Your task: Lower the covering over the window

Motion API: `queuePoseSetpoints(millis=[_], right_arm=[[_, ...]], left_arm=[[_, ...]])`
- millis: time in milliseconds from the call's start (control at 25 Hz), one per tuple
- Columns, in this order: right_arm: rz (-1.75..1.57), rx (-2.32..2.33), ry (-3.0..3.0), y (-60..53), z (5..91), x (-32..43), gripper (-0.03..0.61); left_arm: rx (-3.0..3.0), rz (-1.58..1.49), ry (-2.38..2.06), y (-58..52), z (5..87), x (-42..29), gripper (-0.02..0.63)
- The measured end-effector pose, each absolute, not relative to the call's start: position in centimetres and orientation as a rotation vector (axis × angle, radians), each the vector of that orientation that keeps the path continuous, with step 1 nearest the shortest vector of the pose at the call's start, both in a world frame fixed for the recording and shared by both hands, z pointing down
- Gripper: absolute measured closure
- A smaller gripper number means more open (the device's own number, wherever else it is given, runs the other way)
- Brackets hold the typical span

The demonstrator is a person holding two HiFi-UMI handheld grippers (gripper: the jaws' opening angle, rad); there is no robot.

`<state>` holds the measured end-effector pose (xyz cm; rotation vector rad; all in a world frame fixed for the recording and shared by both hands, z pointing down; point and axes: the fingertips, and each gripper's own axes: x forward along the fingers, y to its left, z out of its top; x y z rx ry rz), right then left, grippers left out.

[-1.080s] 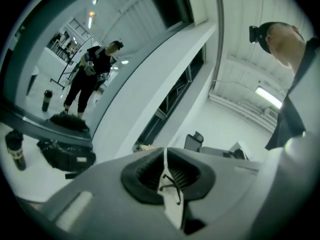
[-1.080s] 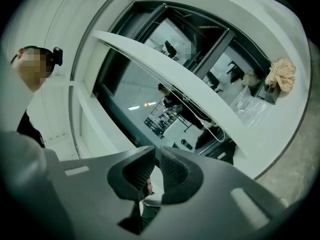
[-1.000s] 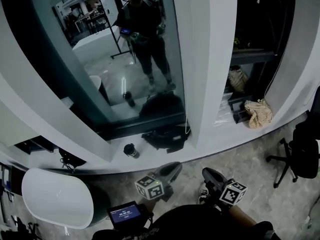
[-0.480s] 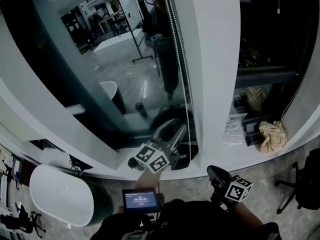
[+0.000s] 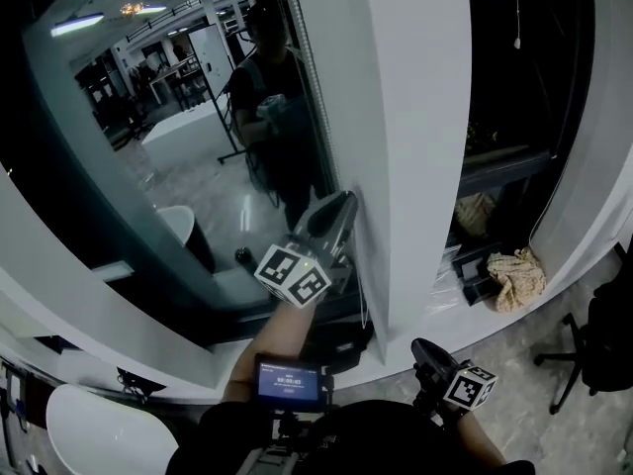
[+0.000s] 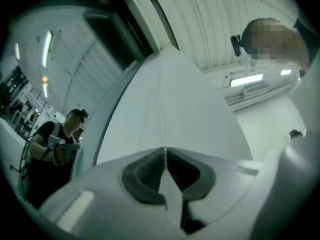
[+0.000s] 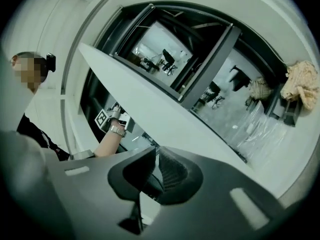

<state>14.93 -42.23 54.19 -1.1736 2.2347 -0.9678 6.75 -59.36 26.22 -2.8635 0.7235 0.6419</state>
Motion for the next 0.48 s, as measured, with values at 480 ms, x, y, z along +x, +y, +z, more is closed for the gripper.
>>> queuePoseSetpoints(millis=[480], right_arm=[[-0.946,-1.225,2.237,-44.5,55.9,12.3,0.569]], left_arm=[[-2.828,0.395,0.704,-58.3,30.9,3.5,0.608]])
